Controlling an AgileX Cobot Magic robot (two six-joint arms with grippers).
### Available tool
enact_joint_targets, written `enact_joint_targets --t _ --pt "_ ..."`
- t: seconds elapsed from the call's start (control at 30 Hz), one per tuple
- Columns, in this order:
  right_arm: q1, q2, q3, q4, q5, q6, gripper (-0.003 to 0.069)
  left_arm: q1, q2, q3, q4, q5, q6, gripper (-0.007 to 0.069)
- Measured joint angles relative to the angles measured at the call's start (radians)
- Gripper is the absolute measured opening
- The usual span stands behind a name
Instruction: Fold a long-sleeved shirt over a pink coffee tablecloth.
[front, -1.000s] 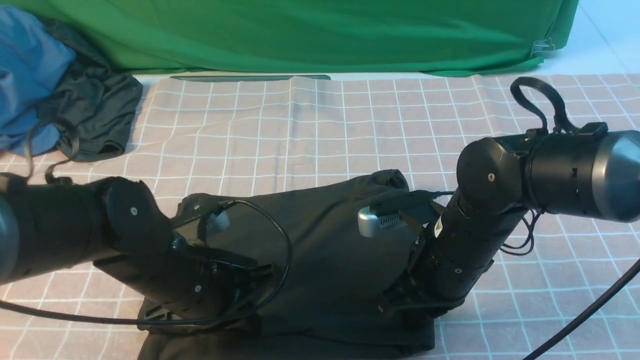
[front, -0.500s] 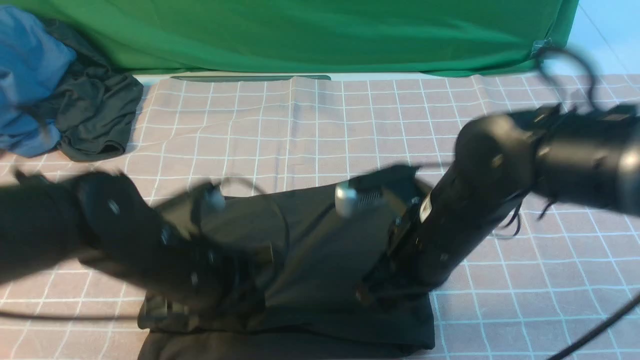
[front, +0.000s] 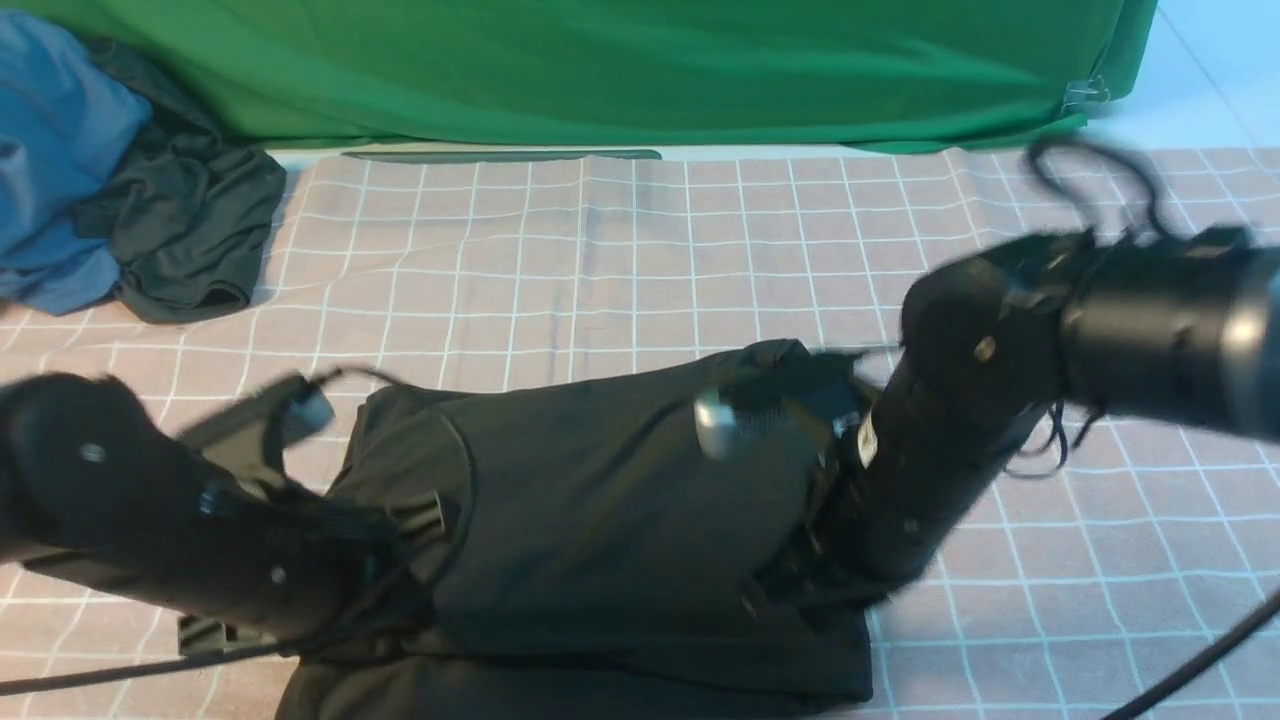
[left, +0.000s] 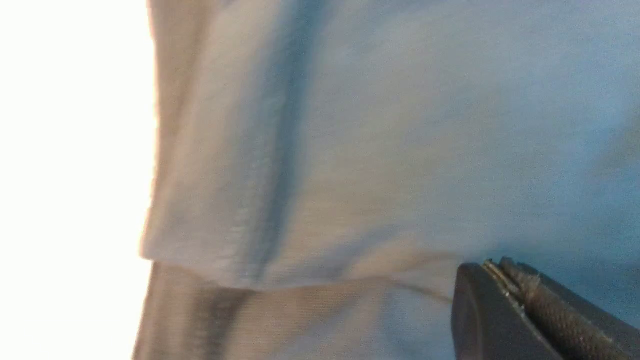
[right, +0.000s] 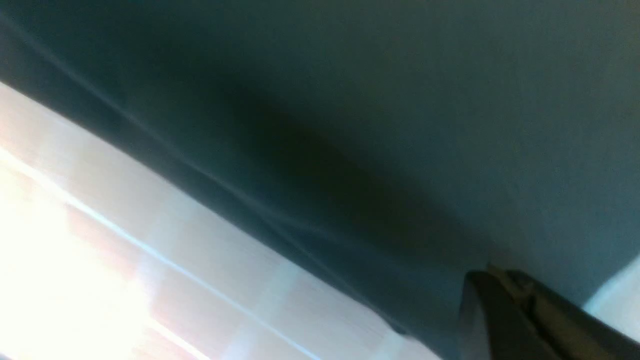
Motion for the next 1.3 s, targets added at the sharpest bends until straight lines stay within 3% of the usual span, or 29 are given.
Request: enact_joint_targets --t 0.2,0.57,0.77,1.03,1.17,1.3 --pt "0.026 -0.004 -0.022 0.138 -0.099 -0.091 0.0035 0.000 -0.015 0.014 0.084 -0.016 -0.073 0.0013" --pt "0.115 0.181 -0.028 0.166 -0.147 -0.097 0.0035 0.001 0.118 0.071 0.237 -0.039 -0.250 0.0013" --pt "0.117 0.154 -0.029 0.153 -0.102 -0.097 0.0035 0.001 0.065 -0.017 0.303 0.085 -0.287 0.0013" --pt "0.118 0.003 -0.029 0.140 -0.110 -0.097 0.0035 0.001 0.008 -0.154 0.261 0.086 -0.279 0.0013" --pt "0.118 -0.001 -0.029 0.062 -0.112 -0.077 0.0035 0.001 0.070 -0.155 0.255 0.070 -0.275 0.0013" --pt "0.118 -0.001 -0.029 -0.112 -0.052 0.052 0.0035 0.001 0.168 -0.134 0.326 0.066 -0.291 0.0013"
